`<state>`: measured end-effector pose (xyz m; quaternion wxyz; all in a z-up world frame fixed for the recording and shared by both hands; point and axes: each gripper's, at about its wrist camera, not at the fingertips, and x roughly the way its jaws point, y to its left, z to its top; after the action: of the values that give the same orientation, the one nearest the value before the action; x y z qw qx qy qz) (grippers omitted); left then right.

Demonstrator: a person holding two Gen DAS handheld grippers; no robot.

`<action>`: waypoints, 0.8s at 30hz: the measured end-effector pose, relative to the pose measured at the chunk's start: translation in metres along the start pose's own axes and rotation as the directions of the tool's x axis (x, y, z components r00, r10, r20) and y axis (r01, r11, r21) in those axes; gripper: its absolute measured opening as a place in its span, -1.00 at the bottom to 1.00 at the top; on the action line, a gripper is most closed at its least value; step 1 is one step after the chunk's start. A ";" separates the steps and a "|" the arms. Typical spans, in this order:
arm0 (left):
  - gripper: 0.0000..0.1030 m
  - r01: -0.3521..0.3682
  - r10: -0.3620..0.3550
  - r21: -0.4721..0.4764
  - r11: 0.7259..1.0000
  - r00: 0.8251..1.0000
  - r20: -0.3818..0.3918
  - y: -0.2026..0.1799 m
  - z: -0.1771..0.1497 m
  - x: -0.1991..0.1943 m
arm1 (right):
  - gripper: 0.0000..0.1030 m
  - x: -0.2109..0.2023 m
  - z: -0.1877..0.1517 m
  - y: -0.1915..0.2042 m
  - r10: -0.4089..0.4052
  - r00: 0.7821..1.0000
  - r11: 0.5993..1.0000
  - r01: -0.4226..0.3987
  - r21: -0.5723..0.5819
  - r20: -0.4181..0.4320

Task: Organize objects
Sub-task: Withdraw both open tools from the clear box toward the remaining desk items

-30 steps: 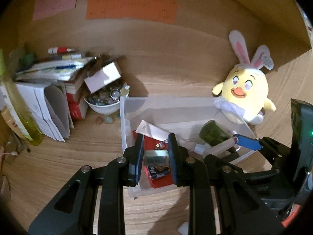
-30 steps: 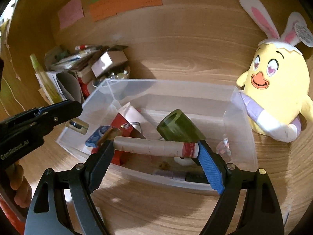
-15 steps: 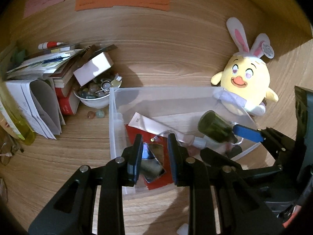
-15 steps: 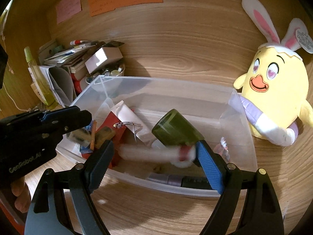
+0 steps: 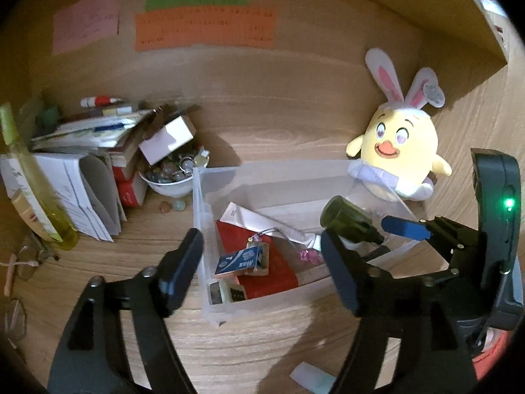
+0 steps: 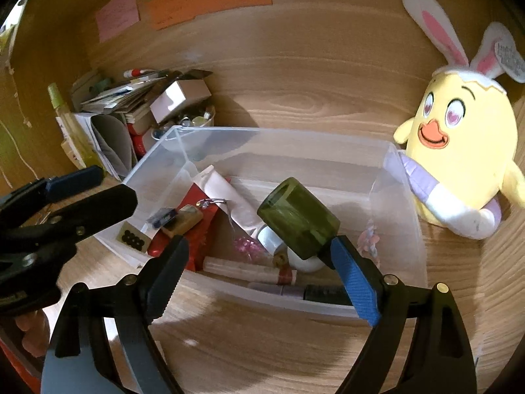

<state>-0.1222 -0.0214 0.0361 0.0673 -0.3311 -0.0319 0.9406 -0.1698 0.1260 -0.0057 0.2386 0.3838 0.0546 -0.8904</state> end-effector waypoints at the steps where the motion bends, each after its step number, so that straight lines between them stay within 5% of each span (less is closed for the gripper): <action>1: 0.54 -0.002 0.002 0.001 1.000 1.000 0.004 0.000 0.000 -0.003 | 0.68 -0.003 0.000 0.001 -0.002 1.000 1.000 0.002 -0.009 0.005; 5: 0.75 -0.013 0.012 0.017 1.000 1.000 0.017 -0.001 -0.004 -0.016 | 0.69 -0.014 -0.004 0.004 0.004 1.000 1.000 -0.003 -0.028 0.018; 14: 0.83 0.005 -0.005 -0.009 1.000 1.000 -0.011 0.003 -0.020 -0.031 | 0.70 -0.049 -0.024 0.011 0.025 0.998 0.996 -0.020 -0.082 0.052; 24: 0.83 -0.068 0.066 -0.030 0.997 0.996 -0.065 0.016 -0.053 -0.043 | 0.70 -0.061 -0.054 0.022 0.056 0.998 0.989 -0.052 -0.136 0.028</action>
<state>-0.0574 -0.0424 0.0201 0.0314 -0.3630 -0.0336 0.9307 -0.0877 0.1450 0.0017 0.2887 0.3539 0.1005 -0.8839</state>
